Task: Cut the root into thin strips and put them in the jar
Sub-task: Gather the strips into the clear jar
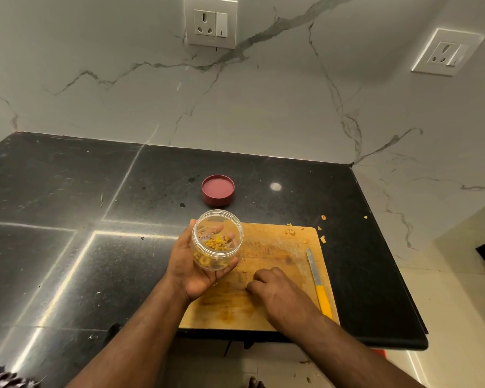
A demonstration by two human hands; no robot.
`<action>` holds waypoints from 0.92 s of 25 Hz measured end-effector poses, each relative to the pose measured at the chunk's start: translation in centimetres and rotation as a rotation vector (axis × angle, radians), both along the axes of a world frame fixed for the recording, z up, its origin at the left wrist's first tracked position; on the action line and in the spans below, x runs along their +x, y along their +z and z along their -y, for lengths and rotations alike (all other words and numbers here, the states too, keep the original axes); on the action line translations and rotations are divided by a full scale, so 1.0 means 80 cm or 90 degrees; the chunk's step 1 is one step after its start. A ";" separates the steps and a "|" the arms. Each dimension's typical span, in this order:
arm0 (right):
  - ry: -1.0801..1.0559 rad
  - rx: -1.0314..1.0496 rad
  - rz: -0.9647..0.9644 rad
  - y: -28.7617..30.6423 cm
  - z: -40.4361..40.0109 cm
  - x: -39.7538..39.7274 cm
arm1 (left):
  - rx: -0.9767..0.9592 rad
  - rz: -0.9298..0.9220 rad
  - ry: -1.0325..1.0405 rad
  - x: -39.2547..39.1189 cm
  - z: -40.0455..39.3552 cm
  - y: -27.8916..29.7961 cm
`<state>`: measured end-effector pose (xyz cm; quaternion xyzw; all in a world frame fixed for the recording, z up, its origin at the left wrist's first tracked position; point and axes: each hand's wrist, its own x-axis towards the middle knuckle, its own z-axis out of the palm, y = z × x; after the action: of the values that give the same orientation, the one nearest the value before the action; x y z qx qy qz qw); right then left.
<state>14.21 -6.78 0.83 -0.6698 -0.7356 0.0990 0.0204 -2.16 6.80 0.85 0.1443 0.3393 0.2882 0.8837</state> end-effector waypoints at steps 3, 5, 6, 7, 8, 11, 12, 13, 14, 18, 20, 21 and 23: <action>0.001 -0.001 0.023 0.004 -0.010 -0.002 | -0.001 0.002 -0.006 0.001 0.001 0.000; 0.012 -0.010 0.040 0.004 -0.014 -0.004 | -0.004 0.004 -0.007 0.001 0.002 0.000; 0.016 -0.013 0.041 0.003 -0.015 -0.005 | -0.005 0.005 -0.008 0.001 0.002 0.000; 0.011 -0.014 0.036 0.000 -0.017 -0.004 | -0.006 0.004 -0.010 0.000 0.003 0.001; -0.013 -0.013 0.012 -0.001 -0.019 -0.003 | -0.005 0.002 -0.011 -0.001 0.003 0.002; -0.247 -0.032 -0.204 0.004 -0.031 0.014 | 0.002 -0.007 -0.012 -0.004 0.005 0.005; -0.353 -0.063 -0.346 0.010 -0.035 0.021 | 0.004 -0.011 -0.013 -0.006 0.006 0.007; -0.446 -0.099 -0.514 0.020 -0.036 0.025 | 0.007 -0.016 -0.014 -0.007 0.007 0.007; -0.518 -0.123 -0.654 0.034 -0.037 0.027 | 0.008 -0.021 -0.015 -0.008 0.007 0.008; -0.493 -0.062 -0.824 0.111 -0.042 0.025 | 0.006 -0.031 -0.030 -0.006 0.007 0.006; -0.368 -0.007 -0.779 0.150 -0.048 0.015 | 0.010 -0.038 -0.042 -0.001 0.009 0.005; -0.297 0.017 -0.697 0.165 -0.051 0.005 | 0.013 -0.041 -0.046 0.002 0.011 0.006; -0.166 0.034 -0.451 0.173 -0.060 -0.017 | 0.019 -0.038 -0.050 0.008 0.014 0.006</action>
<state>12.85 -1.98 14.67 -0.6813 -0.5937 0.3019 0.3037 -1.54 5.70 1.35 0.1794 0.3548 0.2542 0.8817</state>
